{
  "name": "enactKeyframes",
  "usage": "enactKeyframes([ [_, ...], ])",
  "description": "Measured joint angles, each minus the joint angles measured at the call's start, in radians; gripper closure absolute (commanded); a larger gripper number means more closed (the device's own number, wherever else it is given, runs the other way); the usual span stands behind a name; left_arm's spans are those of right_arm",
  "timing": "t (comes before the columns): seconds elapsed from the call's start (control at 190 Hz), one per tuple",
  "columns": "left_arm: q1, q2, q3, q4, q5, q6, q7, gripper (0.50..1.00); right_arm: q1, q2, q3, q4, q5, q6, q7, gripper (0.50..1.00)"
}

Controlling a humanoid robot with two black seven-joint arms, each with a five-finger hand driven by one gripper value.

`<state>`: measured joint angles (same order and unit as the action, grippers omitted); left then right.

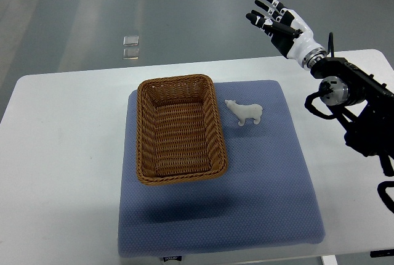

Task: Place white bear in brown basket with right hand
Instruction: 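Move the right hand over the mat toward the white bear figurine, then lower the right hand onto the white bear and close fingers around it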

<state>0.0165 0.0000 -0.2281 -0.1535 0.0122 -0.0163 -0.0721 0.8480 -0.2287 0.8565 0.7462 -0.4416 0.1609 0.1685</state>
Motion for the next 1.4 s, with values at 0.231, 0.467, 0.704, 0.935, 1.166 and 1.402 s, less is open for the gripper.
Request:
enactKeyframes([
  [0.231,0.0,0.0,-0.001,-0.01,0.0,-0.006,0.0,0.5,0.248,-0.118,-0.356,0.004,-0.113,0.07,-0.098,0.572],
  [0.467,-0.001,0.0,0.003,-0.029,0.0,-0.007,0.0,0.5,0.56,-0.151,-0.818,0.026,-0.275,0.139,-0.173,0.572],
  [0.704,-0.003,0.0,0.004,-0.03,0.0,-0.007,0.0,0.5,0.689,-0.133,-0.959,0.039,-0.255,0.183,-0.267,0.572],
  [0.935,-0.003,0.0,0.003,-0.038,0.0,-0.007,0.0,0.5,0.676,-0.132,-0.966,0.094,-0.135,0.183,-0.329,0.572],
  [1.166,-0.003,0.0,0.003,-0.038,0.0,-0.007,0.0,0.5,0.616,-0.13,-0.966,0.153,-0.129,0.131,-0.351,0.574],
  [1.402,-0.003,0.0,0.004,-0.038,0.0,-0.007,0.0,0.5,0.546,-0.106,-0.969,0.156,-0.179,0.092,-0.353,0.585],
])
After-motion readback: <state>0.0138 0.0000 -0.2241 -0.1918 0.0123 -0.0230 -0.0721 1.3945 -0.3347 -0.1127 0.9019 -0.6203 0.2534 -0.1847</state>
